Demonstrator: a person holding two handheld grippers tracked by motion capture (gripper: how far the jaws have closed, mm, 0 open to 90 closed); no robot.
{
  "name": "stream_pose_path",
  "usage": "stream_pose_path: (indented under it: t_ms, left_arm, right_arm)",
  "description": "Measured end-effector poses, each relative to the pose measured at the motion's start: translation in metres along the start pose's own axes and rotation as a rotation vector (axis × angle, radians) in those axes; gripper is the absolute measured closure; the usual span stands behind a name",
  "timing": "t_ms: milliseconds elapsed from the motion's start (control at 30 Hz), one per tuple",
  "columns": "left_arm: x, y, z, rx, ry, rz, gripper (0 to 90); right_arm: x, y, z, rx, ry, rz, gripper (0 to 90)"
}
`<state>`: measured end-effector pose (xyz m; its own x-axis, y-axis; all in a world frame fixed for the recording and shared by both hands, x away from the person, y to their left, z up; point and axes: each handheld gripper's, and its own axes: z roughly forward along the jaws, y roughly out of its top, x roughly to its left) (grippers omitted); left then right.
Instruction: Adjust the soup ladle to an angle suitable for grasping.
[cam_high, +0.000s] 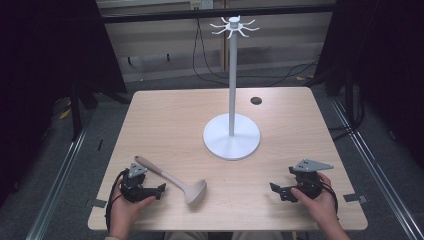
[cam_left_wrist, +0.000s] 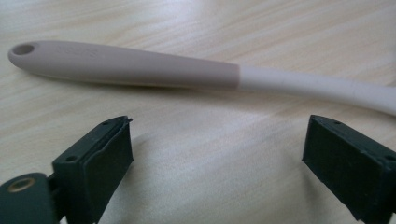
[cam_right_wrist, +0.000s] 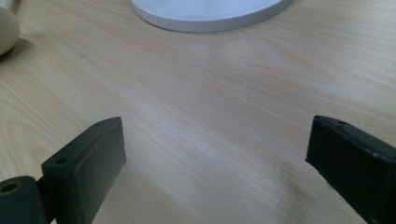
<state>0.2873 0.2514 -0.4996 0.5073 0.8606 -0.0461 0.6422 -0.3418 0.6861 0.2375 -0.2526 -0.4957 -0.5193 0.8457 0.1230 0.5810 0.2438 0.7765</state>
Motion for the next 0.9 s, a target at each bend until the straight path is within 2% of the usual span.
stream_pose_path:
  t_ms: [100,167,233,367,467,500,533,633,667,733,767,833,900]
  left_arm:
    - [-0.001,0.003,-0.001,-0.001,0.008,-0.004,12.1]
    - [0.0,0.003,-0.001,0.011,0.014,-0.002,15.4]
    - [0.002,0.004,-0.001,0.012,0.008,-0.019,18.6]
    - [0.005,0.006,-0.004,0.011,0.027,-0.024,25.8]
    - [0.006,0.009,-0.006,0.011,0.047,-0.043,35.5]
    - [0.008,0.01,-0.007,0.026,0.065,-0.032,39.8]
    - [0.011,0.012,-0.009,0.034,0.082,-0.05,49.1]
    - [0.014,0.013,-0.009,0.046,0.093,-0.073,57.9]
    - [0.014,0.013,-0.008,0.053,0.102,-0.082,67.0]
    - [0.017,0.013,-0.008,0.075,0.116,-0.085,73.9]
    - [0.018,0.014,-0.007,0.081,0.119,-0.099,73.9]
    - [0.023,0.015,-0.006,0.085,0.14,-0.104,78.3]
    - [0.027,0.015,-0.005,0.104,0.14,-0.11,82.5]
  right_arm:
    - [-0.001,0.0,-0.003,-0.009,-0.003,0.005,4.0]
    - [-0.002,0.0,-0.006,-0.017,-0.007,0.014,4.0]
    - [-0.003,0.0,-0.008,-0.023,-0.014,0.027,4.1]
    - [-0.004,0.0,-0.009,-0.029,-0.012,0.031,4.1]
    - [-0.003,0.001,-0.009,-0.037,-0.007,0.035,4.1]
    - [-0.003,0.001,-0.009,-0.037,-0.008,0.037,4.2]
    - [-0.004,0.002,-0.009,-0.041,-0.001,0.035,4.1]
    - [-0.003,0.003,-0.01,-0.041,0.0,0.037,4.2]
    - [-0.003,0.003,-0.011,-0.045,0.002,0.038,4.2]
    - [-0.002,0.003,-0.011,-0.047,0.001,0.038,4.2]
    - [-0.002,0.003,-0.011,-0.047,0.001,0.038,4.2]
    - [-0.002,0.004,-0.012,-0.052,0.004,0.033,4.2]
    - [-0.002,0.004,-0.013,-0.048,0.002,0.03,4.2]
